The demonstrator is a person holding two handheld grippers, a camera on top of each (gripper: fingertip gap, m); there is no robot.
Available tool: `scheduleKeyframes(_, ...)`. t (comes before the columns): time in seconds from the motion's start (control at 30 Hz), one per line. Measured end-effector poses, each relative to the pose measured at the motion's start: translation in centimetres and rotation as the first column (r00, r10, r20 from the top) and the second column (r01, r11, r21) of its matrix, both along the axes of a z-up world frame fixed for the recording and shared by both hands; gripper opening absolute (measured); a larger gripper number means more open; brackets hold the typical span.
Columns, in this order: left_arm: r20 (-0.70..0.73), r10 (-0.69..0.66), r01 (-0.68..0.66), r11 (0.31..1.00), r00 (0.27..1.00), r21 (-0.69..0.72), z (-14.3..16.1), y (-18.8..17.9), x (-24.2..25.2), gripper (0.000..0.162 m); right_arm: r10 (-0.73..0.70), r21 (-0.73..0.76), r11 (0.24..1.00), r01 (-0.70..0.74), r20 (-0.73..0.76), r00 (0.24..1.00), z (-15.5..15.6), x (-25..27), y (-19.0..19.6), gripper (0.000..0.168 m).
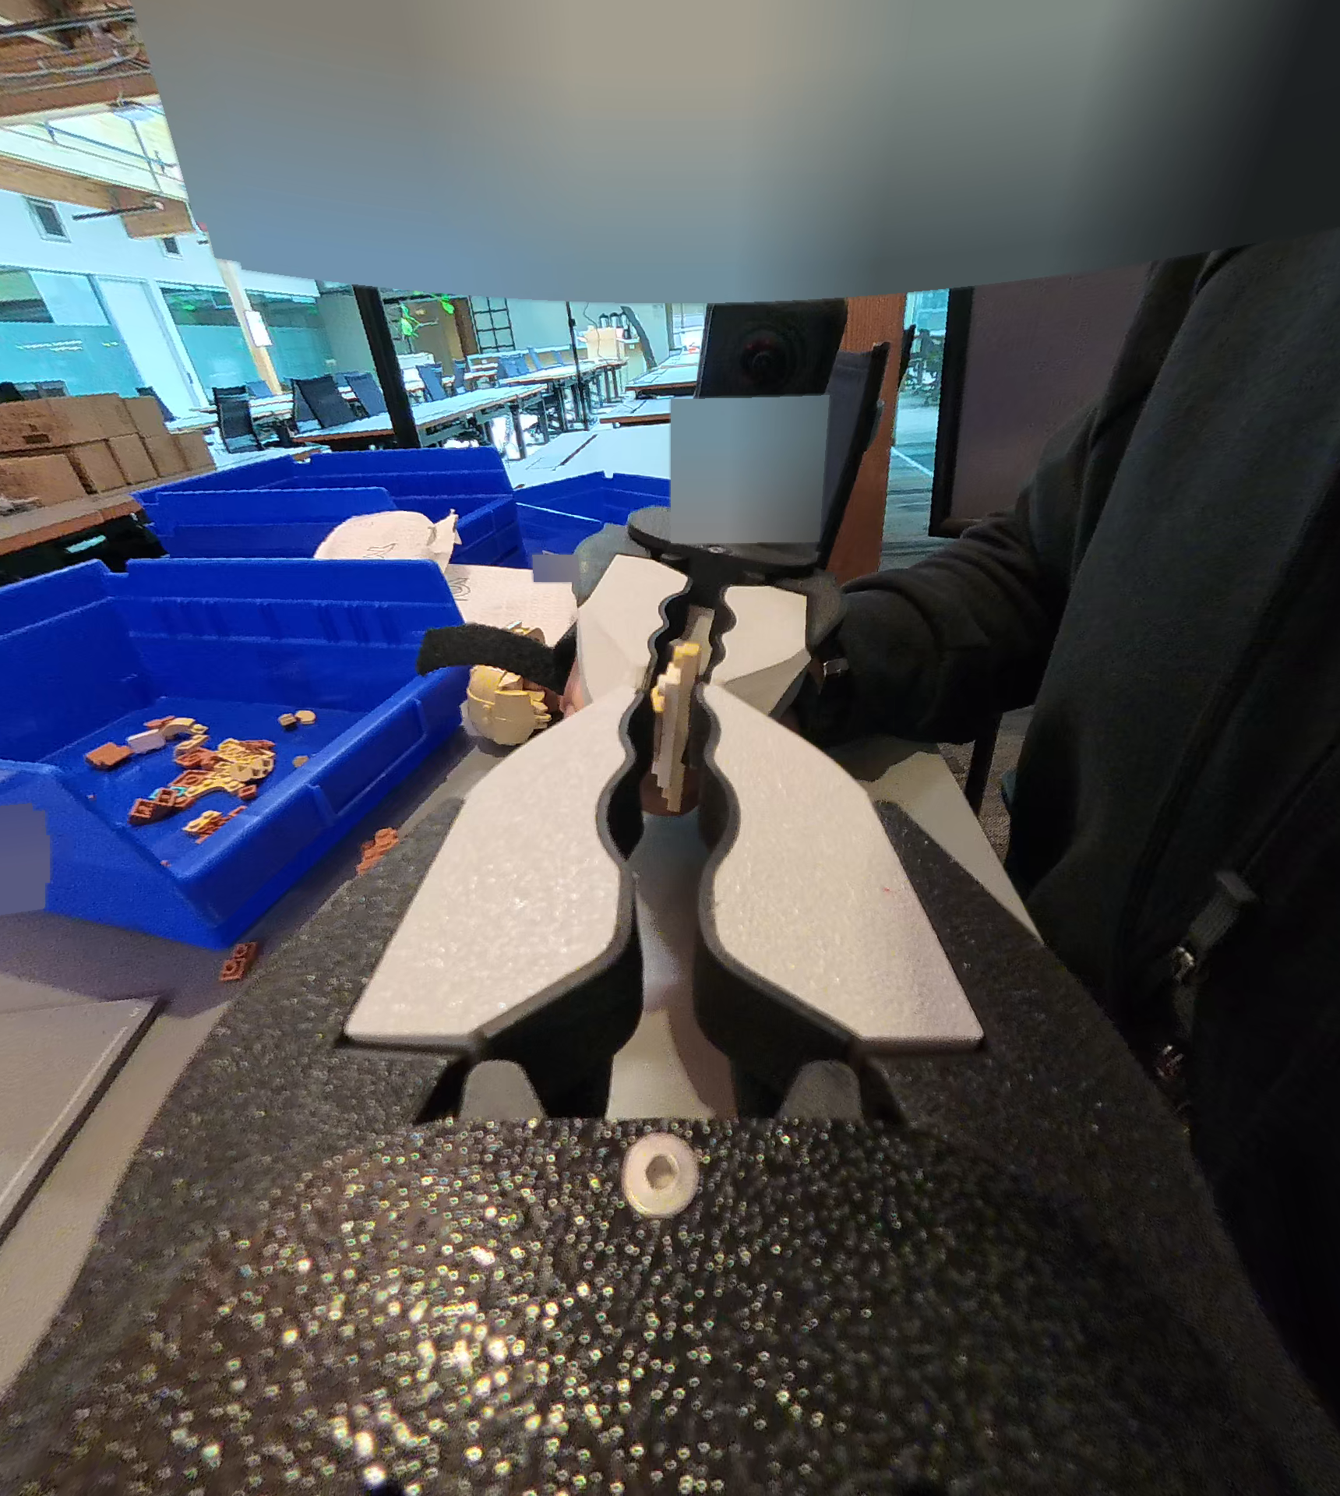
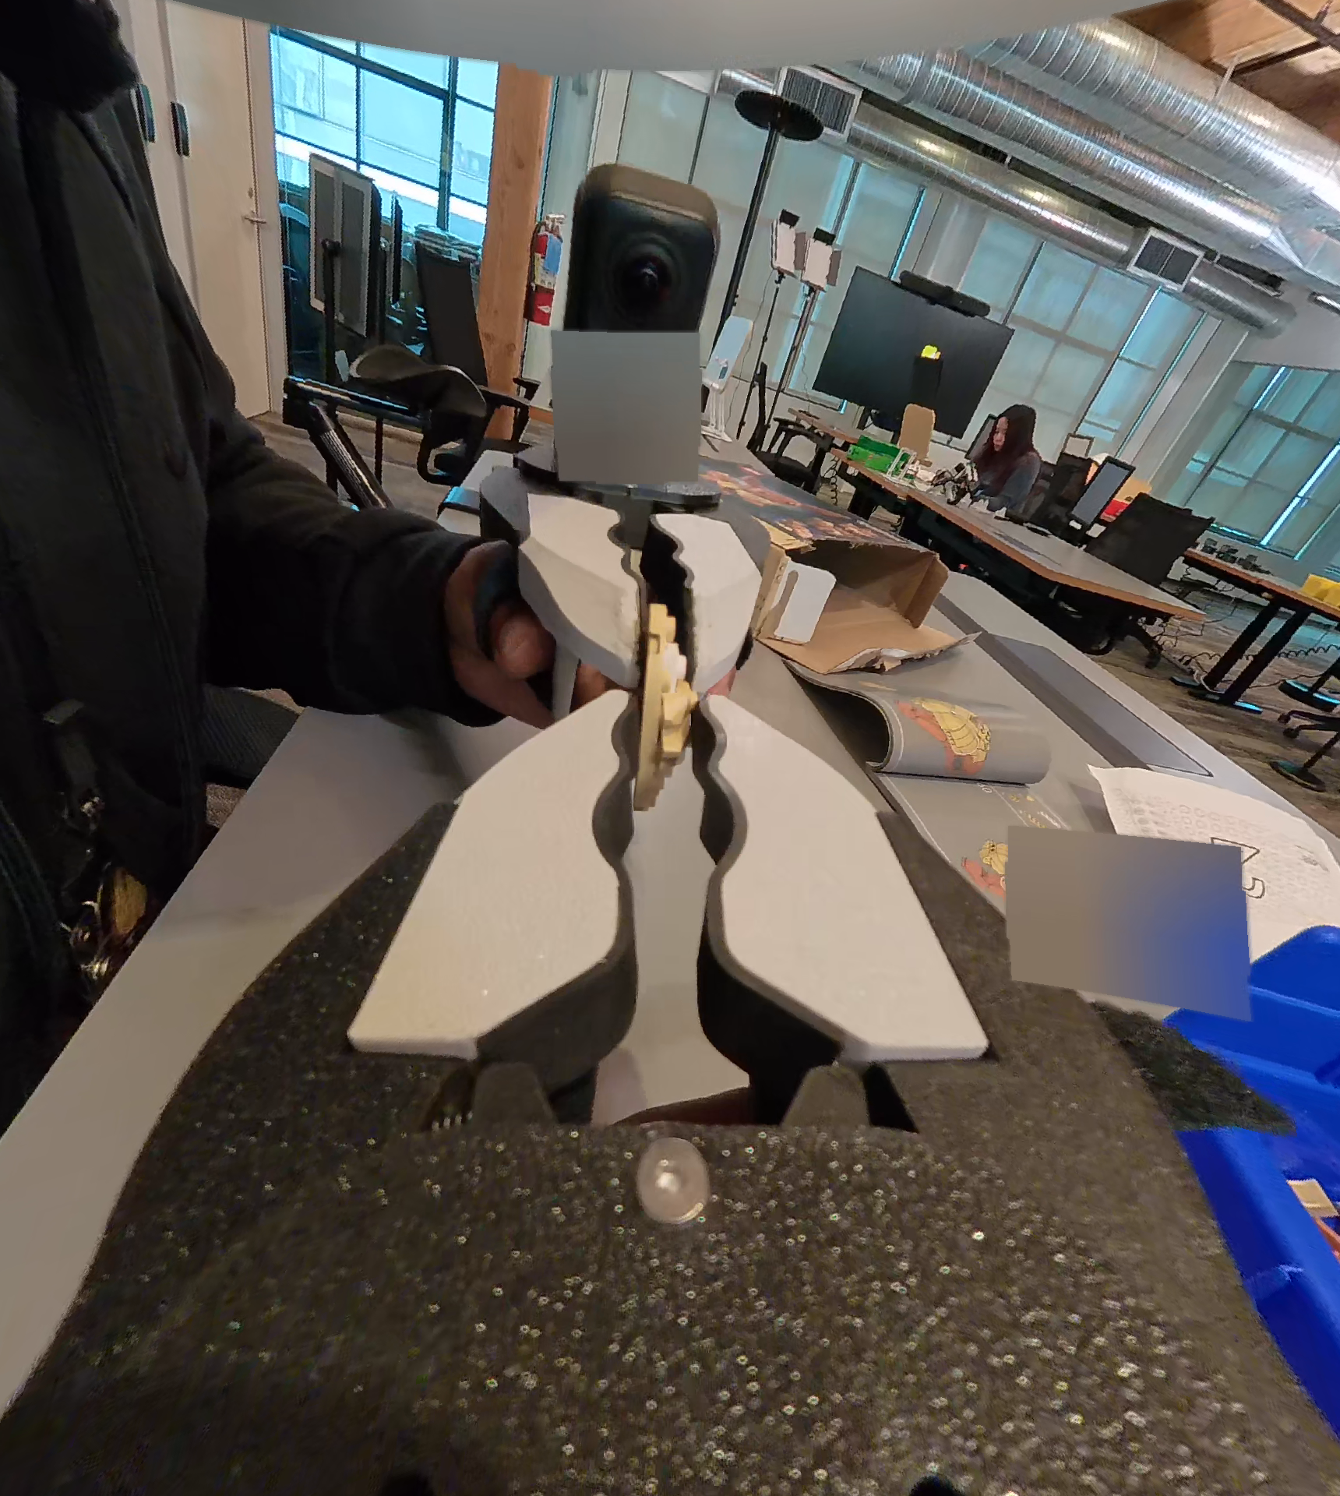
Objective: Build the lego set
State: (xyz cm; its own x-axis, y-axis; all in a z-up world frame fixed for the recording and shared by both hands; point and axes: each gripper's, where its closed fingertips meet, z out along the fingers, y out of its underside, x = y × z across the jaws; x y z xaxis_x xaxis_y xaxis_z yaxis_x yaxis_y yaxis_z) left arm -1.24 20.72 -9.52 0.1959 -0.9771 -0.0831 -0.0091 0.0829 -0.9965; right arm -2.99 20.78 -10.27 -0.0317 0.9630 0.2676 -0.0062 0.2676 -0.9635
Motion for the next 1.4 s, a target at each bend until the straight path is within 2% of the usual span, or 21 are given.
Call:
scheduleKeyframes(0.33, 0.038, 0.038, -0.038, 0.999, 0.999, -0.007, 0.1, 0.5, -0.1, 0.01, -0.082, 0.072, 0.994, 0.081, 0.016, 0.996, 0.1, 0.1, 0.8, 0.012)
scheduleKeyframes(0.5, -0.003, 0.06, -0.06, 0.993, 0.998, 0.1, 0.1, 0.2, -0.1, 0.013, -0.142, 0.165, 0.978, 0.125, 0.094, 0.985, -1.0, -0.2, 1.0, 0.012)
scheduleKeyframes(0.73, -0.061, 0.092, -0.076, 0.973, 0.994, 0.219, -0.1, -0.1, 0.0, 0.006, -0.168, 0.222, 0.965, 0.136, 0.134, 0.977, -1.2, -0.4, 0.9, 0.012)
scheduleKeyframes(0.83, 0.005, 0.092, -0.091, 0.972, 0.996, 0.215, 0.4, 0.0, -0.4, 0.005, -0.209, 0.255, 0.951, 0.177, 0.103, 0.973, -0.7, -0.5, 1.0, 0.014)
scheduleKeyframes(1.0, 0.201, 0.044, -0.059, 0.996, 0.979, 0.068, 1.8, 0.3, -1.8, 0.004, -0.255, 0.229, 0.944, 0.238, 0.049, 0.966, 0.2, -0.4, 1.3, 0.02)
scheduleKeyframes(1.1, 0.286, 0.002, -0.014, 0.999, 0.958, 0.042, 2.5, 0.1, -2.2, 0.004, -0.248, 0.19, 0.952, 0.24, 0.017, 0.969, 0.8, -0.6, 1.0, 0.02)
scheduleKeyframes(1.4, 0.365, -0.064, 0.039, 0.996, 0.929, 0.077, 2.9, -0.3, -1.9, 0.004, -0.234, 0.144, 0.961, 0.236, -0.029, 0.972, 1.7, -0.6, 0.2, 0.012)
